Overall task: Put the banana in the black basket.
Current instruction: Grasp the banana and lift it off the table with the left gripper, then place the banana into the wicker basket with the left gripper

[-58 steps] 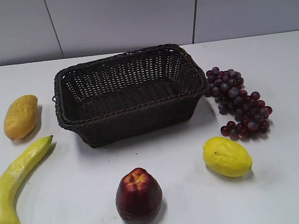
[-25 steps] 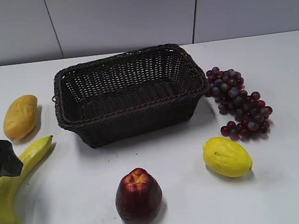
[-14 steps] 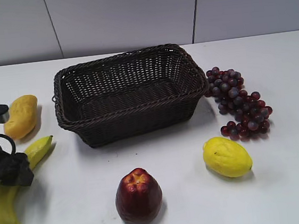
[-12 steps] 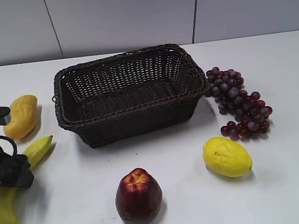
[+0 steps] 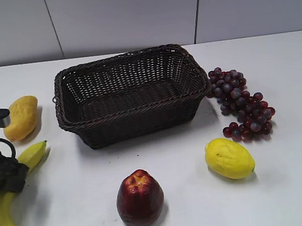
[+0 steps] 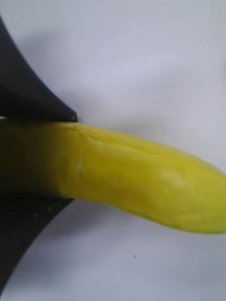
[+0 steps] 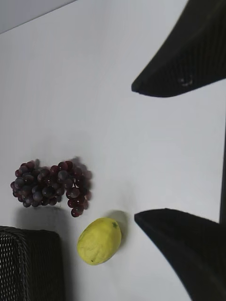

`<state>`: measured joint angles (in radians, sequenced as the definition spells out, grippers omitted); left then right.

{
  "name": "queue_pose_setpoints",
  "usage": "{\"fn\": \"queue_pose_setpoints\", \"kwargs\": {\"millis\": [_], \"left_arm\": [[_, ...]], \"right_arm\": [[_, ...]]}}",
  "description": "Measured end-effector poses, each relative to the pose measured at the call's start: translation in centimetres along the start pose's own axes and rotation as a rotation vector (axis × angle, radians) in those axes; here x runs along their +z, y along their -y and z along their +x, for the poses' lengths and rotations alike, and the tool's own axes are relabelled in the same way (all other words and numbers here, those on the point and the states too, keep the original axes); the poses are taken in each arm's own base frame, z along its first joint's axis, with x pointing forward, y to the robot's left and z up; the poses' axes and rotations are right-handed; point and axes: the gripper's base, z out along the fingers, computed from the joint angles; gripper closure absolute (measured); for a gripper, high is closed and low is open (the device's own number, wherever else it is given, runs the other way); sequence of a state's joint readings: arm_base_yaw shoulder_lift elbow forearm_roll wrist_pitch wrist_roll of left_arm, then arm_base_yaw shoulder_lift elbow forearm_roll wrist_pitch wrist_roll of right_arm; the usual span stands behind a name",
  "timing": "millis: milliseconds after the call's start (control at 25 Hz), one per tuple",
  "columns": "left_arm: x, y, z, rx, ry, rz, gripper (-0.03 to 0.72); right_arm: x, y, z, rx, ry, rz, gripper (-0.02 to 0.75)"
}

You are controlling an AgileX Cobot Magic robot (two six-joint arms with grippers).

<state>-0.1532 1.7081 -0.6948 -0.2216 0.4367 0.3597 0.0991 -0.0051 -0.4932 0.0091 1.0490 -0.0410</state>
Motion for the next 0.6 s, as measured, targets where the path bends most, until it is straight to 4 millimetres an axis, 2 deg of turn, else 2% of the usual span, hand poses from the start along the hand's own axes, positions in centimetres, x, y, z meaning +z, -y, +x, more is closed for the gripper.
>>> {"fn": "queue_pose_setpoints", "kwargs": {"millis": [120, 240, 360, 440, 600], "left_arm": [[-2.5, 0.3, -0.2, 0.017, 0.050, -0.002, 0.388], [-6.6, 0.3, -1.8, 0.055, 0.201, -0.039, 0.388], [-11.4, 0.3, -4.4, 0.083, 0.395, -0.084, 0.388], [-13.8, 0.3, -6.3, 0.094, 0.504, -0.104, 0.388], [-16.9, 1.3, -9.8, 0.137, 0.703, -0.130, 0.388]], "right_arm": [[0.0, 0.0, 0.0, 0.000, 0.000, 0.000, 0.147], [0.0, 0.0, 0.0, 0.000, 0.000, 0.000, 0.147], [0.0, 0.0, 0.0, 0.000, 0.000, 0.000, 0.147], [0.0, 0.0, 0.0, 0.000, 0.000, 0.000, 0.147], [0.0, 0.0, 0.0, 0.000, 0.000, 0.000, 0.147]]}}
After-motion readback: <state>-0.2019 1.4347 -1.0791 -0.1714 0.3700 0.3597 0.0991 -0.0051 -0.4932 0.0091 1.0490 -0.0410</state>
